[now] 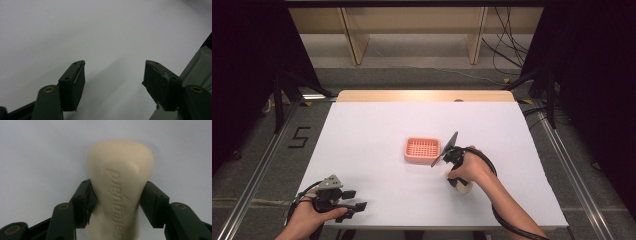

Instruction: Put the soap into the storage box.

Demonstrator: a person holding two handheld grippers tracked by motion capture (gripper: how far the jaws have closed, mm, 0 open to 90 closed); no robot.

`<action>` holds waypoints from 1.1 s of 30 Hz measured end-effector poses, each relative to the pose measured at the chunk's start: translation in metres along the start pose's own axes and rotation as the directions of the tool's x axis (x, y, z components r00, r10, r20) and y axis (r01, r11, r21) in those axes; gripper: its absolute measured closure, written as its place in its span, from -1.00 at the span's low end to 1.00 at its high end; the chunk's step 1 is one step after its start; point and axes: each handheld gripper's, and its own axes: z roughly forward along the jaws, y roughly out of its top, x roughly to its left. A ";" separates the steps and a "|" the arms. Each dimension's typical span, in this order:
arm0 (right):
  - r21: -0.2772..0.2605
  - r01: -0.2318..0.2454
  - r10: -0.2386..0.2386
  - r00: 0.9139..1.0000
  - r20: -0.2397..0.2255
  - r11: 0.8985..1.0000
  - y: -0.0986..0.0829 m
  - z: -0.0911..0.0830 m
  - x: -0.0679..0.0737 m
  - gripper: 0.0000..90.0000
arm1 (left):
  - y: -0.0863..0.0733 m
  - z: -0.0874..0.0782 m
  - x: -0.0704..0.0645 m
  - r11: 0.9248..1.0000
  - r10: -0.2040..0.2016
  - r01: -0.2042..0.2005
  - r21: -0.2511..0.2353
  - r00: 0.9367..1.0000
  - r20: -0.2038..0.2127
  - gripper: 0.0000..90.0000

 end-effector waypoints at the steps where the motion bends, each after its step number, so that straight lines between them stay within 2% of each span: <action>1: 0.000 0.000 0.000 1.000 0.000 1.000 0.000 0.000 0.000 0.08 | 0.000 0.000 0.000 1.000 0.000 0.000 0.000 1.000 0.000 -0.26; 11: 0.003 0.004 -0.004 1.000 0.010 1.000 -0.003 -0.002 0.004 0.12 | 0.000 0.000 0.000 1.000 -0.001 0.001 0.000 1.000 0.000 -0.26; 13: -0.007 0.025 -0.025 1.000 0.011 1.000 -0.003 -0.003 0.003 0.12 | 0.000 0.000 0.000 1.000 -0.001 0.001 0.001 1.000 0.001 -0.26; 14: -0.023 0.022 -0.022 1.000 0.017 0.999 -0.003 -0.003 0.004 0.12 | 0.000 0.001 0.000 1.000 -0.004 0.004 -0.001 1.000 0.000 -0.26; 17: -0.024 -0.002 0.003 1.000 0.019 1.000 -0.004 -0.006 0.006 0.12 | 0.000 0.001 0.000 1.000 -0.004 0.004 0.001 1.000 0.001 -0.26; 19: -0.050 0.041 -0.039 0.999 0.027 0.998 -0.005 -0.007 0.004 0.12 | 0.000 0.001 0.000 1.000 -0.004 0.004 0.001 1.000 0.001 -0.26; 20: -0.049 0.020 -0.018 0.999 0.027 0.999 -0.006 -0.008 0.005 0.12 | 0.000 0.001 0.000 1.000 -0.004 0.004 0.001 1.000 0.001 -0.26; 22: -0.062 0.029 -0.028 0.999 0.025 0.998 -0.007 -0.009 0.004 0.12 | 0.000 0.001 0.000 1.000 -0.004 0.004 0.002 1.000 0.001 -0.26; 23: -0.068 0.016 -0.014 1.000 0.025 0.998 -0.007 -0.010 0.004 0.12 | 0.000 0.001 0.000 1.000 -0.004 0.004 0.002 1.000 0.001 -0.26; 25: -0.069 0.020 -0.019 1.000 0.015 0.997 -0.008 -0.010 0.003 0.12 | 0.000 0.001 0.000 1.000 0.001 -0.001 0.009 1.000 0.002 -0.26; 26: -0.071 0.003 -0.001 1.000 0.022 0.997 -0.008 -0.011 0.004 0.12 | 0.000 0.001 0.000 1.000 0.001 -0.001 0.009 1.000 0.003 -0.26; 27: -0.075 0.016 -0.014 1.000 0.027 0.997 -0.009 -0.012 0.002 0.12 | 0.000 0.001 0.000 1.000 0.003 -0.003 0.008 1.000 0.003 -0.26; 28: -0.076 0.004 -0.003 1.000 0.024 0.997 -0.009 -0.013 0.003 0.12 | 0.000 0.002 0.000 1.000 -0.006 0.006 0.001 1.000 0.003 -0.26; 31: -0.082 0.011 -0.009 1.000 0.027 0.997 -0.010 -0.016 0.001 0.12 | 0.000 0.002 0.000 1.000 -0.006 0.006 0.003 1.000 0.002 -0.26; 32: -0.111 0.031 -0.027 0.999 0.036 0.993 -0.010 -0.016 -0.001 0.12 | 0.000 0.002 0.000 1.000 -0.006 0.006 0.003 1.000 0.002 -0.26; 33: -0.113 0.028 -0.023 0.999 0.044 0.993 -0.010 -0.017 0.000 0.12 | 0.000 0.001 0.001 1.000 0.005 -0.005 0.014 1.000 0.001 -0.26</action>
